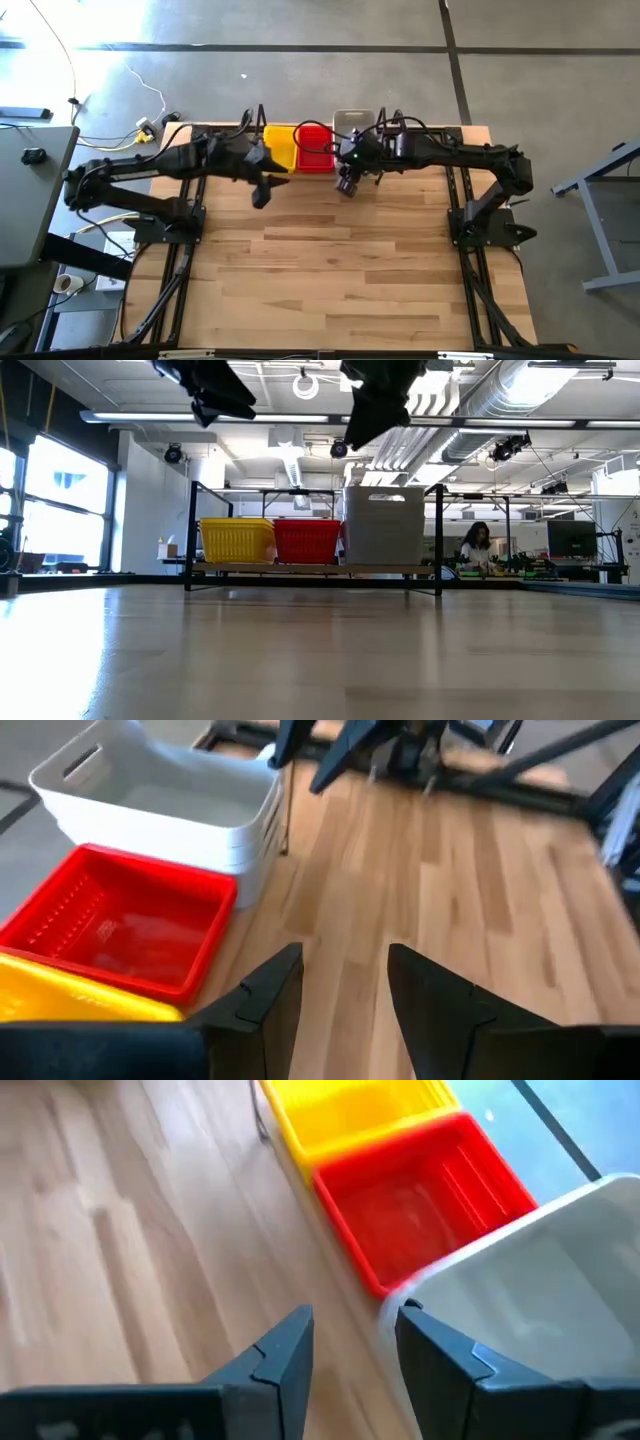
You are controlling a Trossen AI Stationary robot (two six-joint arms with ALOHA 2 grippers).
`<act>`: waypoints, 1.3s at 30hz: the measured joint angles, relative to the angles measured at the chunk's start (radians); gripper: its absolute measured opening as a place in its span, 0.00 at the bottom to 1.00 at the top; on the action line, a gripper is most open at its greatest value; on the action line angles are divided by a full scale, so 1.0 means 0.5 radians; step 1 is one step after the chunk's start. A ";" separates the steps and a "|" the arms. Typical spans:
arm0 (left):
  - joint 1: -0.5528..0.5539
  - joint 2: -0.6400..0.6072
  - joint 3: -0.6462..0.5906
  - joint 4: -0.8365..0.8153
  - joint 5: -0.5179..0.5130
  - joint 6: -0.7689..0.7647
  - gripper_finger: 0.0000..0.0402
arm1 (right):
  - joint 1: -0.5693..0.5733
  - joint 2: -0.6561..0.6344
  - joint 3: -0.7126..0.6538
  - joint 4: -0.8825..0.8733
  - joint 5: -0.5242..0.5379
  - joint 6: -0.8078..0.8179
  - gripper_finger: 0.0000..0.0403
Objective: Stack baskets on shelf by color
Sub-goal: Return to Home Position
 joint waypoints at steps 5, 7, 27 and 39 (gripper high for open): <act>-0.094 -0.254 -0.345 0.312 -0.005 -0.069 0.35 | 0.080 0.000 0.000 0.144 0.000 0.152 0.32; -0.126 -0.350 -0.469 0.386 -0.005 -0.071 0.35 | 0.104 -0.001 0.000 0.175 0.000 0.203 0.32; -0.393 -1.435 -1.413 0.686 -0.005 -0.388 0.35 | 0.205 -0.049 0.555 -0.153 0.057 0.425 0.32; -0.459 -1.892 -1.702 0.763 -0.015 -0.407 0.35 | 0.204 -0.064 0.980 -0.700 0.392 0.143 0.32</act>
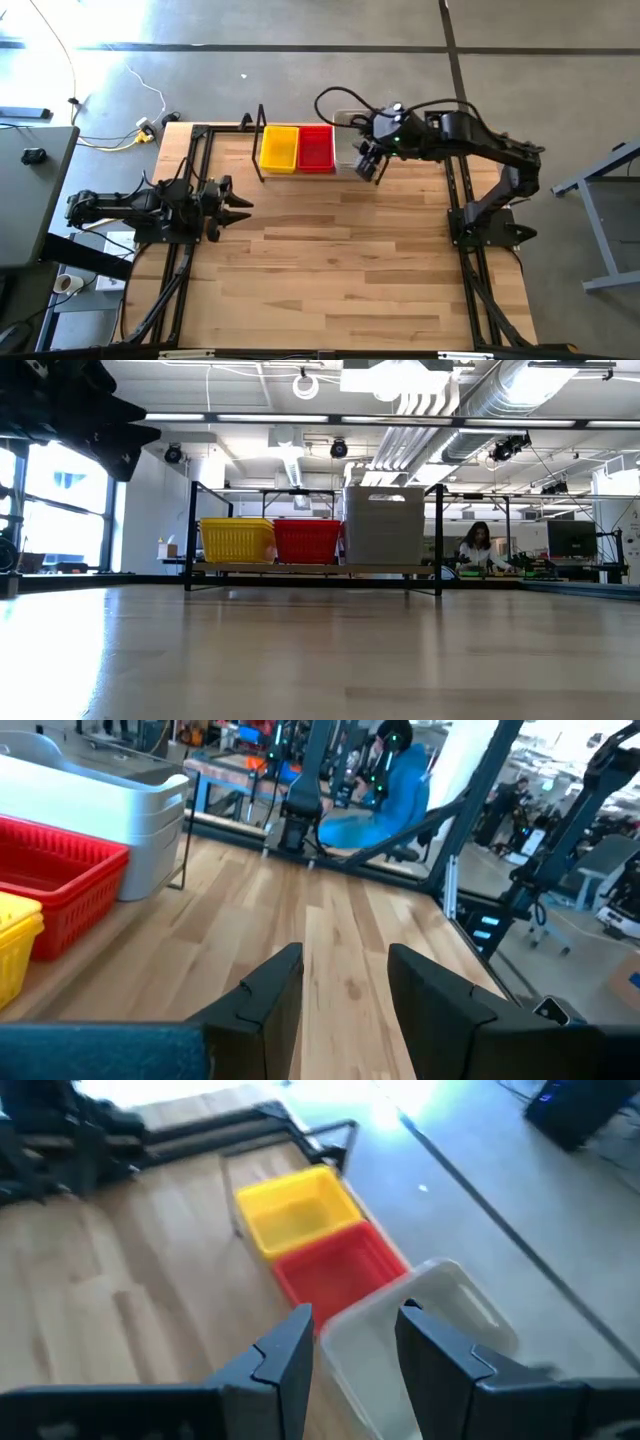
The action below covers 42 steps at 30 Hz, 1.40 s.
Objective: Stack baskets on shelf by color
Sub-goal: Return to Home Position
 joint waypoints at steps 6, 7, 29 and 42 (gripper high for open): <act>0.000 -0.036 -0.155 0.206 -0.005 -0.016 0.35 | -0.032 -0.174 -0.026 -0.230 0.091 -0.051 0.32; 0.000 -0.036 -0.185 0.244 -0.005 -0.020 0.35 | -0.037 -0.220 -0.038 -0.255 0.101 -0.068 0.32; 0.009 -0.013 -0.254 0.219 -0.132 -0.190 0.35 | -0.043 -1.861 -1.788 0.524 -0.039 0.051 0.32; 0.009 -0.013 -0.254 0.219 -0.132 -0.189 0.35 | -0.043 -2.486 -2.759 1.179 -0.418 -0.051 0.32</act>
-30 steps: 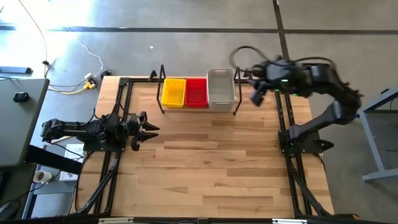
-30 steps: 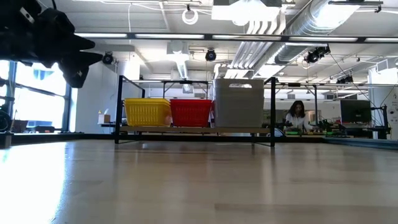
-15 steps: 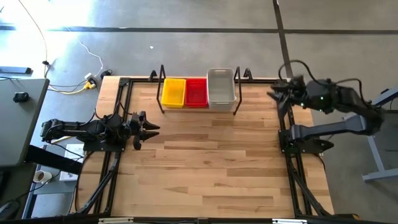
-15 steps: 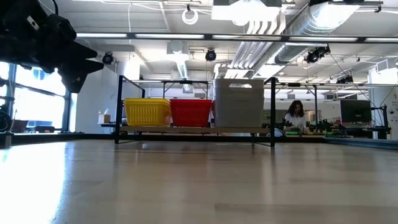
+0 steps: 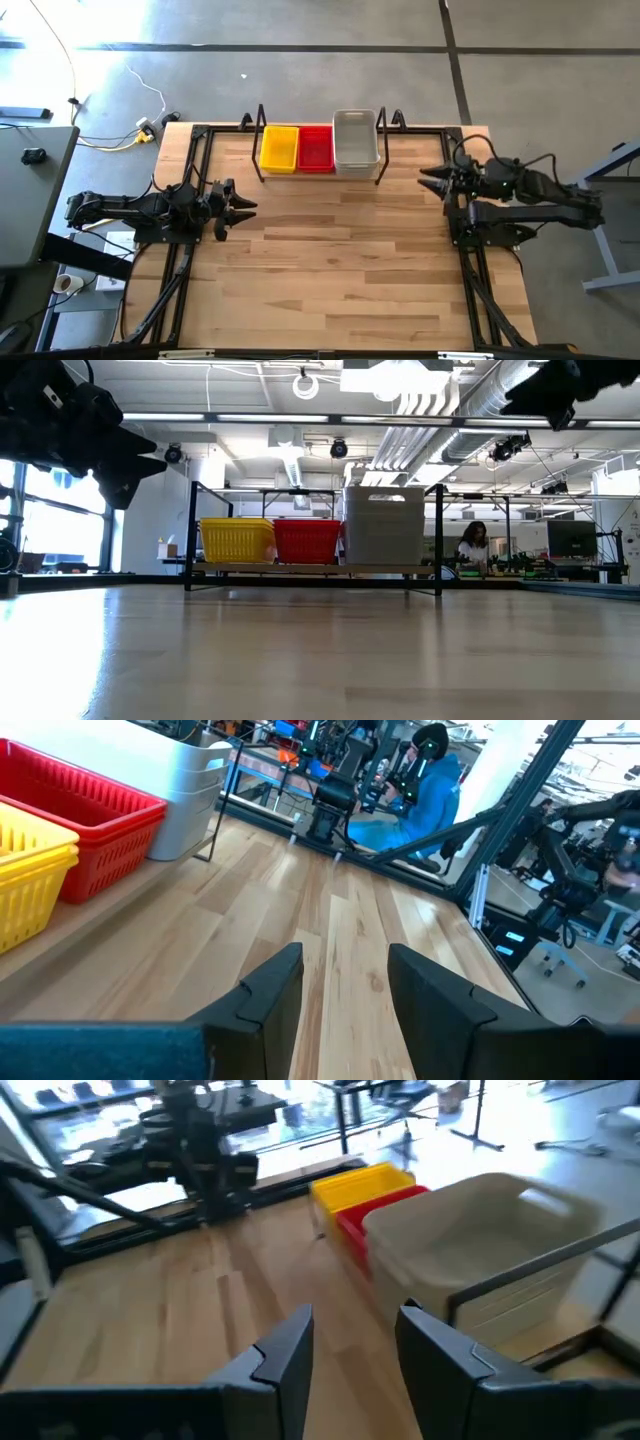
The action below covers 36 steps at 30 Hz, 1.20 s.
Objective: Stack baskets on shelf by color
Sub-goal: Return to Home Position
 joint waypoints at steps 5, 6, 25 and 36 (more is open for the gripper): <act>0.000 0.000 0.000 0.000 0.000 0.000 0.35 | 0.000 -0.194 -0.355 0.252 -0.233 0.129 0.32; 0.000 0.000 0.000 0.000 0.000 0.000 0.35 | 0.000 -0.231 -0.423 0.304 -0.280 0.139 0.32; 0.000 0.001 0.001 0.001 0.005 0.000 0.35 | 0.001 -0.697 -1.170 0.842 -0.591 0.343 0.32; 0.000 0.001 0.002 0.001 0.014 0.000 0.35 | 0.000 -0.689 -1.174 0.843 -0.440 0.304 0.32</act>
